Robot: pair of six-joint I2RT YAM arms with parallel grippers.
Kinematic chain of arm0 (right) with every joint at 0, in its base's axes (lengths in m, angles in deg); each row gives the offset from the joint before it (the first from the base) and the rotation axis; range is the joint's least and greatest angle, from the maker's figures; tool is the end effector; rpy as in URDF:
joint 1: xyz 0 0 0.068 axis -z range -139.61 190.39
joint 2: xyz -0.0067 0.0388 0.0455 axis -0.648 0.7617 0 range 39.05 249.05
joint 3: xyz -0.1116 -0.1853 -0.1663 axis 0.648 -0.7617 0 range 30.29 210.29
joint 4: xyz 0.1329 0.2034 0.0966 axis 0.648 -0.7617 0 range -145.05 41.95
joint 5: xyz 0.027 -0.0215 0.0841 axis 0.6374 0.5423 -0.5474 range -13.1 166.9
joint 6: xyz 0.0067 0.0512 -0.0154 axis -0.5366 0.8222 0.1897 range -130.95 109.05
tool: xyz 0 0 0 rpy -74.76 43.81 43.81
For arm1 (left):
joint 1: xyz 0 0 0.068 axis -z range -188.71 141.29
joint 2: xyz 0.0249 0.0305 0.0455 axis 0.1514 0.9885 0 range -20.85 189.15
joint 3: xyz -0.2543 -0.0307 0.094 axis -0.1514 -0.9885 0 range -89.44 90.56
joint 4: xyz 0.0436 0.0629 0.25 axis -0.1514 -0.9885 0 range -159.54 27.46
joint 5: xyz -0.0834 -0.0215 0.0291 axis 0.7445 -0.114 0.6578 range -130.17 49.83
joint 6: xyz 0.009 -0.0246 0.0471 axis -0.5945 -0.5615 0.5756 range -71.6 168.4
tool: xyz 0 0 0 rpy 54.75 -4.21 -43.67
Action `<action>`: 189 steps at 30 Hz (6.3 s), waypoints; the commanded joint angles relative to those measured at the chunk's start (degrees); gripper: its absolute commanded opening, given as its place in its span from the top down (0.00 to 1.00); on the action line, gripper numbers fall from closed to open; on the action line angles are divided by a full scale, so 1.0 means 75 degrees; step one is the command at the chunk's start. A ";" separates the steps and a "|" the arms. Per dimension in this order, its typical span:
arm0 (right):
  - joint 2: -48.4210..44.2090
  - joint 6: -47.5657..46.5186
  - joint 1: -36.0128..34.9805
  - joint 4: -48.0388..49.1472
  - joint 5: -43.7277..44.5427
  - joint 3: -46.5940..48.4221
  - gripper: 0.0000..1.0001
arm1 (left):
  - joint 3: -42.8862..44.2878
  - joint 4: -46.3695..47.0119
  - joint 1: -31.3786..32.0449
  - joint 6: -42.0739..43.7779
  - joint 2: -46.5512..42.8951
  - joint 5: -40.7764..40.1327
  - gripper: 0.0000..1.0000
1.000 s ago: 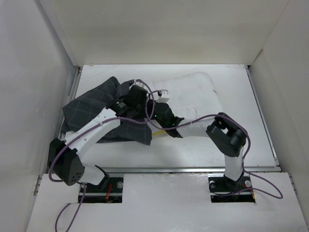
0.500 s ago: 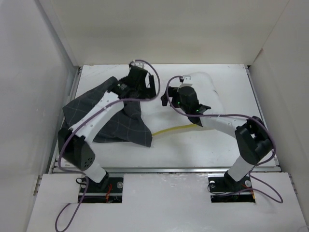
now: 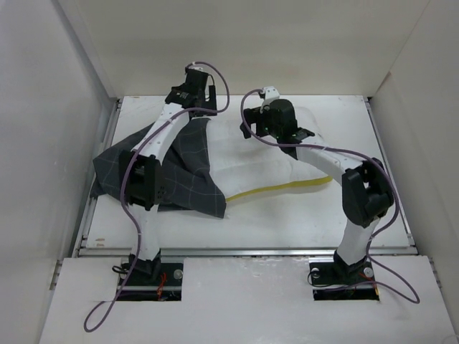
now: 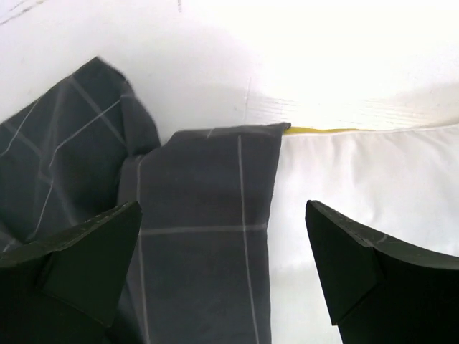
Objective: Put the pillow into the pillowcase
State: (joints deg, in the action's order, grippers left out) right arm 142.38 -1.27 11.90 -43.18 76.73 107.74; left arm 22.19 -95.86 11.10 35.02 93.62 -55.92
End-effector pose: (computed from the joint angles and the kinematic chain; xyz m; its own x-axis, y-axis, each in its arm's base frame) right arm 0.3778 0.2052 0.2782 -0.3913 -0.0210 -0.9200 -0.4196 0.8939 0.1581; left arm 0.4402 -0.1483 0.3377 -0.5677 -0.0323 -0.8226 -0.0118 0.9994 -0.0310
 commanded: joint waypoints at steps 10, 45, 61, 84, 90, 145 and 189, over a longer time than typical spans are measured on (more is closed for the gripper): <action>0.1597 -0.0527 -0.0161 0.0301 -0.2110 0.1052 0.02 | 0.1097 -0.0560 -0.0005 0.0906 0.1634 -0.0255 0.27; 0.1703 -0.0118 -0.0689 0.1555 -0.0952 0.0104 1.00 | 0.1415 -0.1299 -0.0005 0.0379 0.1740 -0.1954 0.82; 0.0017 0.0726 -0.1076 0.4555 -0.0775 -0.1409 1.00 | 0.1756 -0.0316 0.1611 0.1164 0.0933 0.0246 1.00; -0.1027 0.0960 -0.1076 0.5422 -0.0400 -0.3061 1.00 | 0.1172 -0.1299 0.2186 0.0320 0.0359 -0.2281 0.39; -0.0875 0.1030 -0.1076 0.5270 -0.0260 -0.3061 1.00 | -0.0630 -0.0890 0.2116 -0.0020 -0.0859 -0.2693 0.26; -0.3006 -0.1125 -0.1603 -0.0002 0.1053 -0.3587 0.00 | -0.9103 0.0293 0.3839 -0.5784 -0.7477 -0.0503 0.00; -0.1719 0.2155 -0.2940 0.3020 0.2483 -0.1948 1.00 | -0.6882 0.2240 0.5912 -0.3290 -0.4964 0.0822 1.00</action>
State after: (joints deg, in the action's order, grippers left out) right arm 130.38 7.93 -8.54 -30.94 98.57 88.79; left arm -34.68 -81.55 50.99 8.87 54.50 -59.46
